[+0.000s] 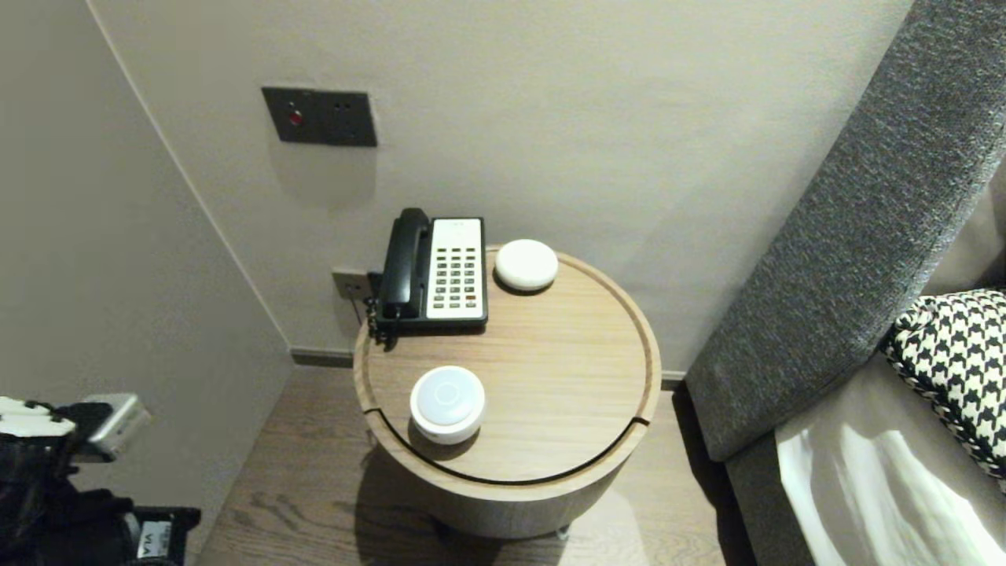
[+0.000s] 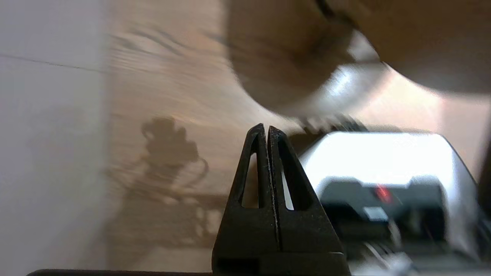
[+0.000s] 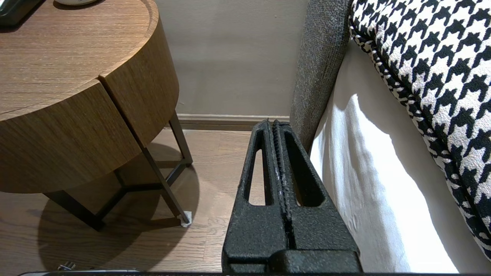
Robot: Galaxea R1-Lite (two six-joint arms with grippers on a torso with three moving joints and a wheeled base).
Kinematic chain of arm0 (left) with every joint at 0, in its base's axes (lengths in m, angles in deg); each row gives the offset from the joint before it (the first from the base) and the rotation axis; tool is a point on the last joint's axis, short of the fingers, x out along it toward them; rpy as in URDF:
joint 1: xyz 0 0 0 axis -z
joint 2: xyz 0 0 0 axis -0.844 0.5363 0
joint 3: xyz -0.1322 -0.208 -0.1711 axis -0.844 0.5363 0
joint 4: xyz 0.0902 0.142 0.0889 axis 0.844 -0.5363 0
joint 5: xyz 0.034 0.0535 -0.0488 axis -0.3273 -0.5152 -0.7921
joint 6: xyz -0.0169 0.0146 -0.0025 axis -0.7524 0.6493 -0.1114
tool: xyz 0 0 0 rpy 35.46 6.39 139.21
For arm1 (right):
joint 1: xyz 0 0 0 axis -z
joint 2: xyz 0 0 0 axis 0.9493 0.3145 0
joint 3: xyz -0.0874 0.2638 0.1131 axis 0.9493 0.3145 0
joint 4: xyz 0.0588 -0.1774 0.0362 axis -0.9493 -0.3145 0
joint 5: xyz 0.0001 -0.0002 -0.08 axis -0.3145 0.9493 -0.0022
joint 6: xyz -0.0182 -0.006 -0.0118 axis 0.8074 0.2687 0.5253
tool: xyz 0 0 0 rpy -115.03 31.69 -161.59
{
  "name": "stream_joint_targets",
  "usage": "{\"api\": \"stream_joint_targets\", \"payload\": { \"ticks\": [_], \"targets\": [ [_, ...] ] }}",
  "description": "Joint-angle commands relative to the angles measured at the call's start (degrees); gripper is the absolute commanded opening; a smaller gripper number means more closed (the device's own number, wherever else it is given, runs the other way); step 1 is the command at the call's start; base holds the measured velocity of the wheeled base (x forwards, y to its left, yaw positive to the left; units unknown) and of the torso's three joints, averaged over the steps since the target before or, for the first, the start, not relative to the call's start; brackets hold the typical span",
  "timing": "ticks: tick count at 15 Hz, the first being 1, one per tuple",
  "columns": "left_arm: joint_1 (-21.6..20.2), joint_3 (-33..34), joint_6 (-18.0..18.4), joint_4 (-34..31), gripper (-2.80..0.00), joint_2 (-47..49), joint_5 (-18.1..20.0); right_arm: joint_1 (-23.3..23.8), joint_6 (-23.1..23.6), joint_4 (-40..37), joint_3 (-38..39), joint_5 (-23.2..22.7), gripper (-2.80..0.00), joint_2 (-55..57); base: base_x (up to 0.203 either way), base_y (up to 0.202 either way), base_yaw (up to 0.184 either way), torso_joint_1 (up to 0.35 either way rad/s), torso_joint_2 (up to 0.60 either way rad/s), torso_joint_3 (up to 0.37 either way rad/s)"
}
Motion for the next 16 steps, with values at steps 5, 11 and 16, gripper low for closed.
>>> {"api": "stream_joint_targets", "payload": {
  "ticks": [5, 11, 16],
  "targets": [
    [-21.3, 3.4, 3.4, -2.9, -2.8, -18.6, -0.2, 0.0, 0.0, 0.1, 2.3, 0.0, -2.8, 0.1, 0.0, 0.0, 0.0, 0.0, 0.0, 0.0],
    [-20.0, 18.5, 10.1, 0.8, -2.8, -37.1, 5.0, 0.0, 0.0, 0.1, 2.3, 0.0, -2.8, 0.1, 0.0, 0.0, 0.0, 0.0, 0.0, 0.0],
    [-20.3, 22.6, 15.1, 3.3, -2.8, -49.7, 8.7, 0.0, 0.0, 0.1, 2.3, 0.0, -2.8, 0.1, 0.0, 0.0, 0.0, 0.0, 0.0, 0.0]
  ]
}}
